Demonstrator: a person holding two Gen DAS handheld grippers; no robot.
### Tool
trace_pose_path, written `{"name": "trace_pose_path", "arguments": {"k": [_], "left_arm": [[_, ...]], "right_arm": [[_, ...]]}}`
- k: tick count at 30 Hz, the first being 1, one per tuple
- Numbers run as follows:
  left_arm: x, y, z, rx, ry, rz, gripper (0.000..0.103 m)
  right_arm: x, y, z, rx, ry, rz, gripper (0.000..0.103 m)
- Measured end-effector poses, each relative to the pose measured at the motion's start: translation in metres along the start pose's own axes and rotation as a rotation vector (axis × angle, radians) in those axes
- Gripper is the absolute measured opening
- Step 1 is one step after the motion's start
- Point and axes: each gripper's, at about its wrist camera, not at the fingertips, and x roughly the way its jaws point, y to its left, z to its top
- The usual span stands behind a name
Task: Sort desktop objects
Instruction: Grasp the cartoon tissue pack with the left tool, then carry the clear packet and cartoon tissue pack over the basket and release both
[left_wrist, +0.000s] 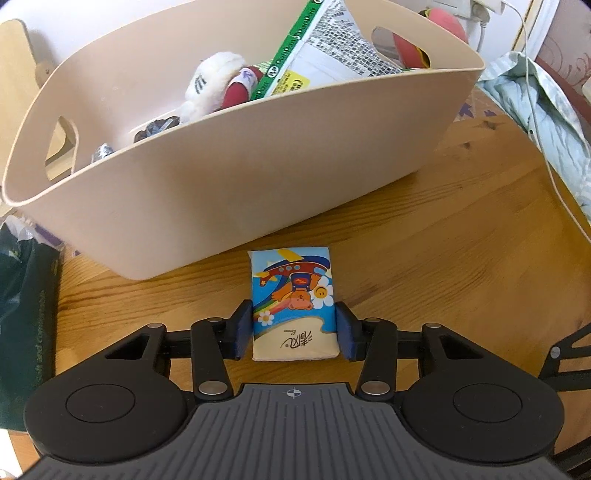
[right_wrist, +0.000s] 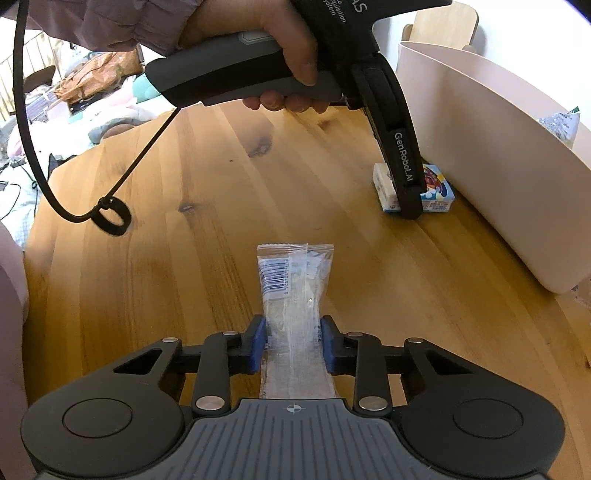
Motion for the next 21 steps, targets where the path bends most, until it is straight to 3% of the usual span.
{"name": "trace_pose_path", "arguments": {"k": [16,20,21], "left_arm": [[-0.054,0.028,-0.027,-0.033,-0.055,0.005,0.047],[-0.067,0.008,-0.016,-0.056,-0.078,0.007,0.047],[-0.067,0.019,-0.014,-0.059,-0.085,0.008,0.047]], "right_arm": [[-0.025,0.004,-0.001,0.066,-0.032,-0.016,0.027],[-0.041,-0.001,-0.002,0.086,-0.048,-0.052,0.027],[-0.045,-0.003,-0.002,0.089,-0.053,-0.063,0.027]]}}
